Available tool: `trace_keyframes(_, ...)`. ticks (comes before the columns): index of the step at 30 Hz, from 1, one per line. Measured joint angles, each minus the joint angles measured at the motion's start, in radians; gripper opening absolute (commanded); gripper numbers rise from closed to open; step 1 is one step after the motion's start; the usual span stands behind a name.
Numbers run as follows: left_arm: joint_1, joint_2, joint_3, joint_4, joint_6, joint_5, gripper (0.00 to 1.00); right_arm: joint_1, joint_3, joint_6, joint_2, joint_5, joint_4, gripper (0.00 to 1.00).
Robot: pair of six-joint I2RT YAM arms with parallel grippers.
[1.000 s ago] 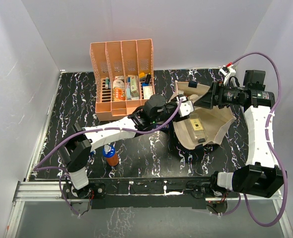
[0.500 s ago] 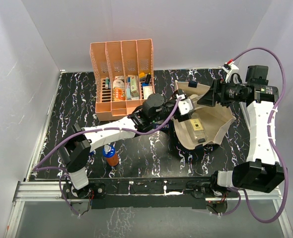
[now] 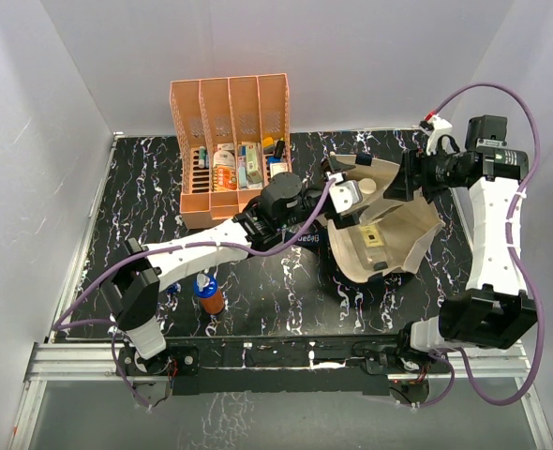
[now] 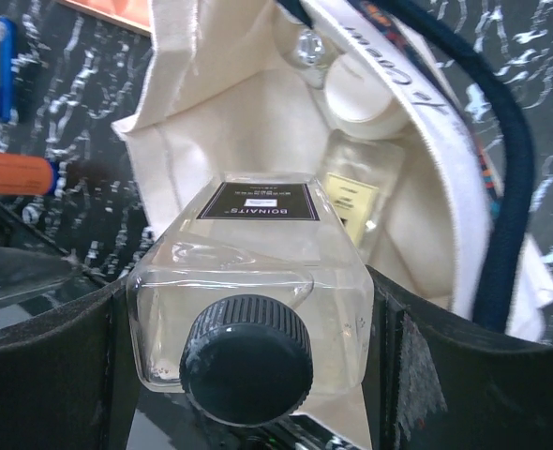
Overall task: Place the personal care products into the canvas bag
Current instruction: Adjust the care product in the canvas bag.
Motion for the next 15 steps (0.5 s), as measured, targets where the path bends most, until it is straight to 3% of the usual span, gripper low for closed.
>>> trace_keyframes(9, 0.0, -0.011, 0.027, -0.187, 0.056, 0.081, 0.93, -0.001, 0.18, -0.315, 0.078, 0.163, -0.119, 0.08)
trace_keyframes(15, 0.0, -0.034, 0.03, -0.335, 0.107, 0.205, 0.93, -0.001, 0.195, -0.474, 0.086, 0.224, -0.159, 0.08)
